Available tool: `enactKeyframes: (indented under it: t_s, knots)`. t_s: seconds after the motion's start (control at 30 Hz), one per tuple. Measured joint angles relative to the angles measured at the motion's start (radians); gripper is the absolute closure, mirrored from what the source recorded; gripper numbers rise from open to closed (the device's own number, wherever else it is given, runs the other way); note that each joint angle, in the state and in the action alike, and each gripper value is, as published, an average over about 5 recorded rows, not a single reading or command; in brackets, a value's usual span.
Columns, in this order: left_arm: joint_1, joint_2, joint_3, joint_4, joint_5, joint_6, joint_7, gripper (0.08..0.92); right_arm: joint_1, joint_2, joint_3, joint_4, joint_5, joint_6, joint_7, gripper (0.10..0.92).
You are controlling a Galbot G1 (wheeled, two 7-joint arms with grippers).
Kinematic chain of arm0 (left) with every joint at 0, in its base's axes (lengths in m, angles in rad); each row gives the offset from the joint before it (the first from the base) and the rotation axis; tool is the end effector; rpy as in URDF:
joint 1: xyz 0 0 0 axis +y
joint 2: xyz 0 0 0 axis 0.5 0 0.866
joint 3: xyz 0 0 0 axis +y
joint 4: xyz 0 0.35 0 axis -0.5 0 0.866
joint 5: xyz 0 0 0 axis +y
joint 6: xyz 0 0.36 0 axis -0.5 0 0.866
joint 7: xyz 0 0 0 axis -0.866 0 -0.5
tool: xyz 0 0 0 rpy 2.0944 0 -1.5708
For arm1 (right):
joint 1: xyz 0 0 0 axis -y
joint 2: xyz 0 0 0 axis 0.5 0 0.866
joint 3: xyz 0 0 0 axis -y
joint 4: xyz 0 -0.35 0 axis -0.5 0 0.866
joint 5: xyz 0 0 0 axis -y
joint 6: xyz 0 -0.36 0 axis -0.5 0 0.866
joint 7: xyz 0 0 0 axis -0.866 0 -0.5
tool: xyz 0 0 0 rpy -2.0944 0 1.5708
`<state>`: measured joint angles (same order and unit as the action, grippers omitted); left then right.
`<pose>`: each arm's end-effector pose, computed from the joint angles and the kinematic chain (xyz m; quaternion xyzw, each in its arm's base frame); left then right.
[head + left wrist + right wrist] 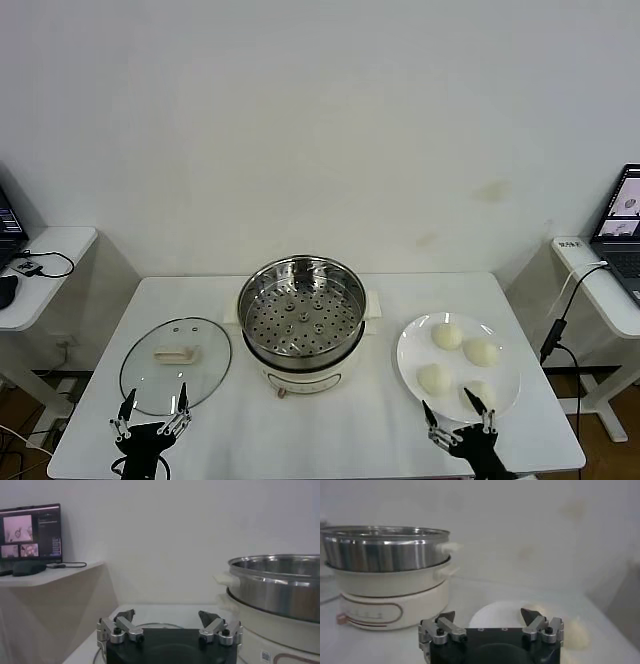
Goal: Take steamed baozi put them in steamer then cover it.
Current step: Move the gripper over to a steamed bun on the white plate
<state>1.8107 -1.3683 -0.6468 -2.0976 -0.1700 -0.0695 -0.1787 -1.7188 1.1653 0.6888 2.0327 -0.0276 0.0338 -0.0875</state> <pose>0.1140 0.0715 -0.3276 0.0855 -0.9928 -0.0399 0.0738 0.1535 -0.1235 -0.3178 0.0870 -0.9679 0.2222 0.0785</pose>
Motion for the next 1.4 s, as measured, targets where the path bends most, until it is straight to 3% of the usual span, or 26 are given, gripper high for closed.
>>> enactKeyframes:
  t_s: [0.27,0.53,0.93,1.4]
  knots:
    - [-0.003,-0.007,-0.001,-0.002,0.028,0.011,0.009,0.177,0.139,-0.152,0.044,-0.055,-0.238,-0.044,-0.076,0.203]
    - [-0.004,-0.023,-0.003,-0.002,0.059,0.014,0.018,0.177,0.348,-0.389,-0.005,-0.161,-0.364,-0.061,-0.287,0.203]
    - [-0.001,-0.038,0.003,0.007,0.087,0.002,0.018,0.177,0.853,-0.638,-0.416,-0.373,-0.263,-0.054,-0.655,0.203]
    - [-0.007,-0.048,-0.006,0.008,0.091,-0.008,0.016,0.177,1.393,-0.626,-0.996,-0.639,-0.206,-0.053,-0.864,0.203]
